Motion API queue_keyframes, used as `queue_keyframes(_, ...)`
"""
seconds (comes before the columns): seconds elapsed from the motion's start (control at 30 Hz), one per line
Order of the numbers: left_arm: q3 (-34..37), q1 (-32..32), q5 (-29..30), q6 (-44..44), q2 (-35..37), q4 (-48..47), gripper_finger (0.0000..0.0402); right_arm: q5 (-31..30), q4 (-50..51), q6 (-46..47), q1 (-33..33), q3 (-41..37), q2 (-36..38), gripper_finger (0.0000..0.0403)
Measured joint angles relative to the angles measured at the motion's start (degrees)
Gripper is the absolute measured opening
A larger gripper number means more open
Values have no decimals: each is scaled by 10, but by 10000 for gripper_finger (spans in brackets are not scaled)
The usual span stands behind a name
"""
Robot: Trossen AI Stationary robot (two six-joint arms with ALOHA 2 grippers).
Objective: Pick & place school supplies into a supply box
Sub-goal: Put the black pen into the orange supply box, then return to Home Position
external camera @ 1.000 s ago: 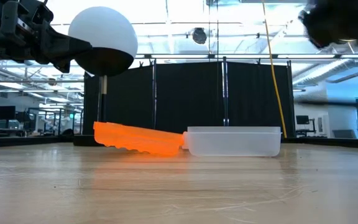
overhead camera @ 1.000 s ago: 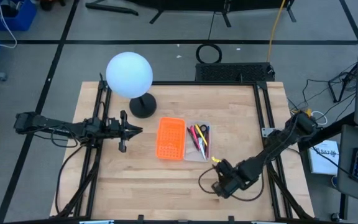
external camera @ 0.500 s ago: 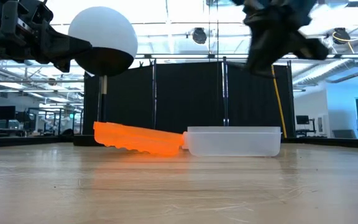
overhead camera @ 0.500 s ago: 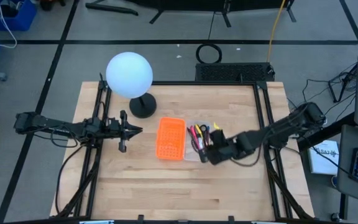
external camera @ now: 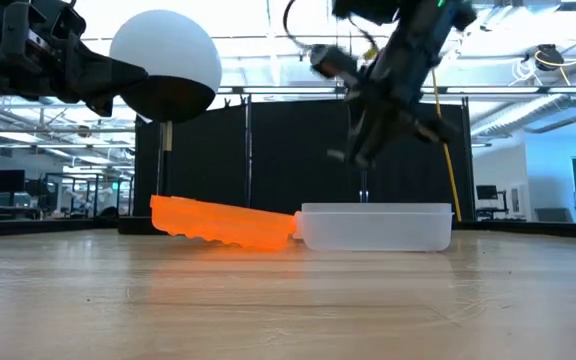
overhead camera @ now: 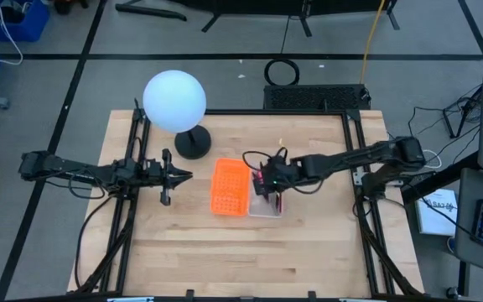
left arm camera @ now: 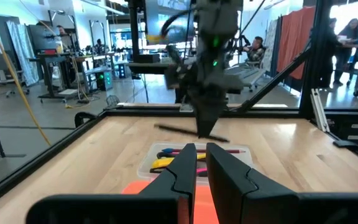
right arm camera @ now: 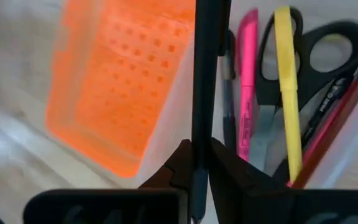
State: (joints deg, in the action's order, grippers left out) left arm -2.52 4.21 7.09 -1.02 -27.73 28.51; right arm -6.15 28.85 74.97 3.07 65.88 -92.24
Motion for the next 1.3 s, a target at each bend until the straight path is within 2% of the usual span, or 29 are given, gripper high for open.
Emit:
queue_keyframes(0.27, 0, 0, 0, -2, 0, -5, 47, 94, -92, -5, -42, -25, -87, 22)
queue_keyframes(0.4, 0, 0, 0, -2, 0, -5, 47, 136, -108, -19, -57, -27, -123, 22)
queue_keyframes(0.63, 0, 0, -1, 0, 0, -5, 47, 135, -133, -40, -61, -26, -139, 47)
queue_keyframes(0.9, 0, 0, -1, 15, 0, -5, 47, 114, -132, -50, -60, -27, -117, 105)
queue_keyframes(1.13, 0, 0, -27, 19, 0, -4, 47, 55, -92, -140, -54, -27, -20, 132)
queue_keyframes(1.2, 0, 0, -30, 19, 0, -3, 47, 21, -73, -196, -41, -27, 13, 133)
queue_keyframes(1.3, 0, 0, -31, 19, 0, -1, 47, -82, -54, -302, 6, -28, 68, 122)
